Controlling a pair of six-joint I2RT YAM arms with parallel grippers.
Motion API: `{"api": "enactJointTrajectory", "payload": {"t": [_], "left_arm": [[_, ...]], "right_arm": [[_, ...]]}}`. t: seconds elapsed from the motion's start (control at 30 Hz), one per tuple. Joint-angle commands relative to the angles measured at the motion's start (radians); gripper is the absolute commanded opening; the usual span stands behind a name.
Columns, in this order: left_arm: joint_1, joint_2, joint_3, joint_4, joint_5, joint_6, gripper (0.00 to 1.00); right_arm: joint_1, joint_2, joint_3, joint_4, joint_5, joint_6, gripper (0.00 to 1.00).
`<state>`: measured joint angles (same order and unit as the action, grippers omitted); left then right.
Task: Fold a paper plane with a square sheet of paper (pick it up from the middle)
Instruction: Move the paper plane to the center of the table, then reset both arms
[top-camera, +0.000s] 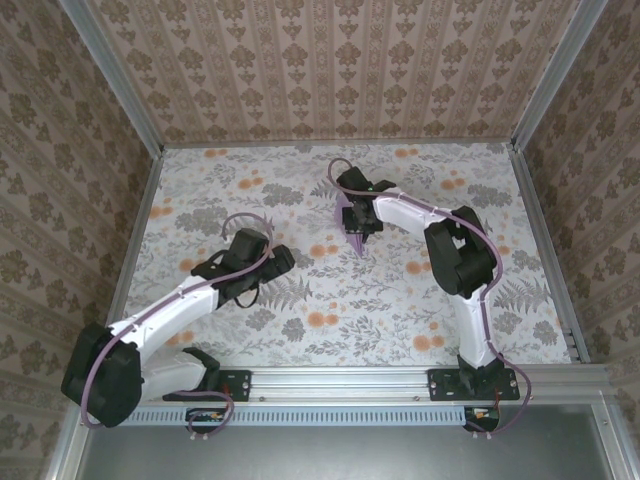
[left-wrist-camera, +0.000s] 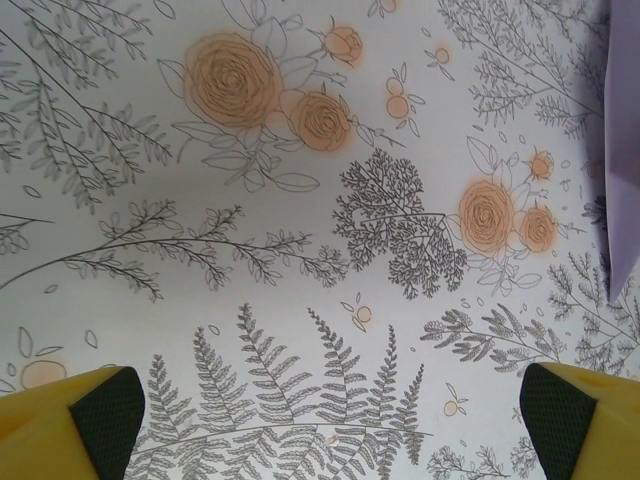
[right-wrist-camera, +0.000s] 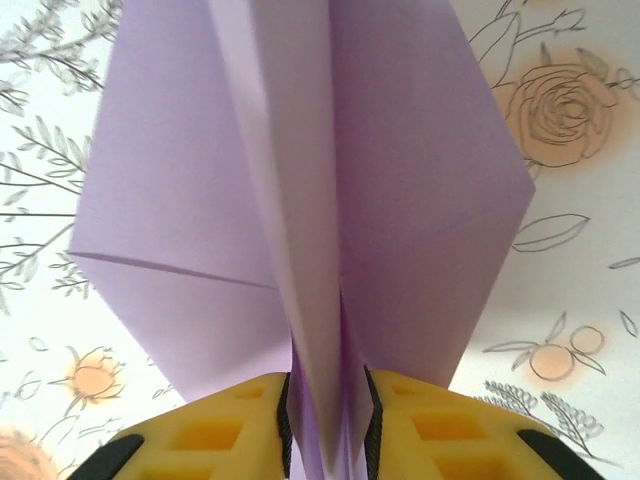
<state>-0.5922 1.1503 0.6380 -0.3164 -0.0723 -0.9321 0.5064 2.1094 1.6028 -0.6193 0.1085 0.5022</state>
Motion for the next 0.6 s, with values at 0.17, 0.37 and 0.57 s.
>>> {"api": "enactJointTrajectory", "payload": {"t": [0.17,0.37,0.57], "left_arm": [[0.065,-0.054,0.098,-0.126,-0.073,0.125,1.0],[0.151,-0.063,0.218,-0.218,-0.236,0.308,1.0],[0.309,-0.084,0.199,-0.107,-0.328,0.452,1.0]], "right_arm": [[-0.004,-0.174,0.029,-0.091,0.067,0.031,0.3],[-0.061,-0.418,-0.121,-0.027,0.19,0.024,0.44],[-0.16,-0.704,-0.405,0.168,0.385,-0.051,0.74]]}}
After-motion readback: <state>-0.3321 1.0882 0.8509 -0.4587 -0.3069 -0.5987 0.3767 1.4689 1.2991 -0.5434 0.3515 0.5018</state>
